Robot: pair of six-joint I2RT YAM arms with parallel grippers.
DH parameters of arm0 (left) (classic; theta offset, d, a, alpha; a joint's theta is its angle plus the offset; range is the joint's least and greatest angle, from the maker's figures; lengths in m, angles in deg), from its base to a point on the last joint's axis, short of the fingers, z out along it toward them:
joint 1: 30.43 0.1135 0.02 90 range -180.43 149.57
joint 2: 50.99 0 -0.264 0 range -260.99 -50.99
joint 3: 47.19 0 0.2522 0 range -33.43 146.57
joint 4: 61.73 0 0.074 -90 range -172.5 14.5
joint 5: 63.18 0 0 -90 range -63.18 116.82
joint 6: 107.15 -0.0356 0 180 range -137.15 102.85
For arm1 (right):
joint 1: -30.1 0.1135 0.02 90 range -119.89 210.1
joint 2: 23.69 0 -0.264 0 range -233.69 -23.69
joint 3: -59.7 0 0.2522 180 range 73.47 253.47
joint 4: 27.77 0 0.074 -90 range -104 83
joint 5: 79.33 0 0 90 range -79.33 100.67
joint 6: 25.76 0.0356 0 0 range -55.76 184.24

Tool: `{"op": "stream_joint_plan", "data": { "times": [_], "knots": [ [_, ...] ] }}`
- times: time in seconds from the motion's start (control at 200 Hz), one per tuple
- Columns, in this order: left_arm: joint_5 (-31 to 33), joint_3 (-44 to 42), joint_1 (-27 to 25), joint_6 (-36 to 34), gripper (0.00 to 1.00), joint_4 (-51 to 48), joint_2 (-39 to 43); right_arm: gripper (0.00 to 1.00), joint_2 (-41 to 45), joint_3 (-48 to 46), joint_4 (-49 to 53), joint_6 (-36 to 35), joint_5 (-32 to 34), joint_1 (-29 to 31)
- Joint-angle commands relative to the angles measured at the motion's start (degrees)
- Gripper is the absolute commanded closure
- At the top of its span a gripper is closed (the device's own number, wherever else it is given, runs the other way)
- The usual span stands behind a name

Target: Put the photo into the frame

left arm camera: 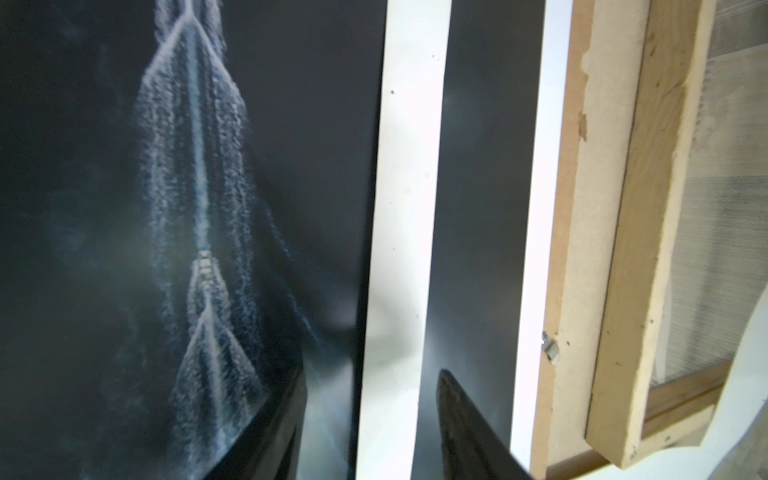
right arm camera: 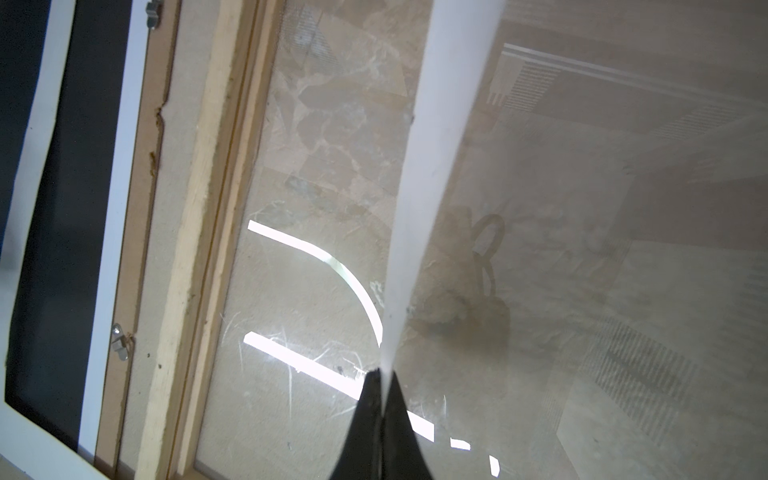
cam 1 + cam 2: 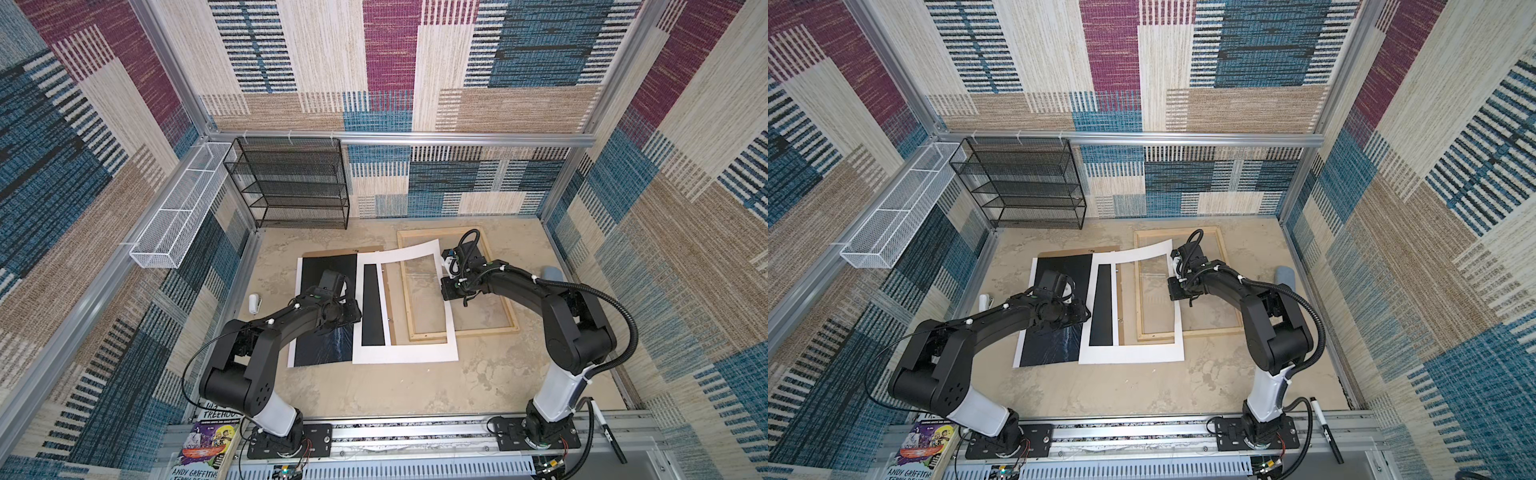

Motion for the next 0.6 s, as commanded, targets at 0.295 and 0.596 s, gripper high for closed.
{"op": "stream_joint_plan", "data": {
  "times": [0.295,0.596],
  "knots": [
    [-5.63,1.00,0.05,0.73,0.47,3.61,-2.75,1.00,0.12,-0.03,-1.32,0.00,-0.44,0.05],
    [-10.19,0.37,0.05,2.73,0.48,7.11,-0.64,1.00,0.23,-0.83,-2.96,0.93,-2.77,0.05]
  ]
}}
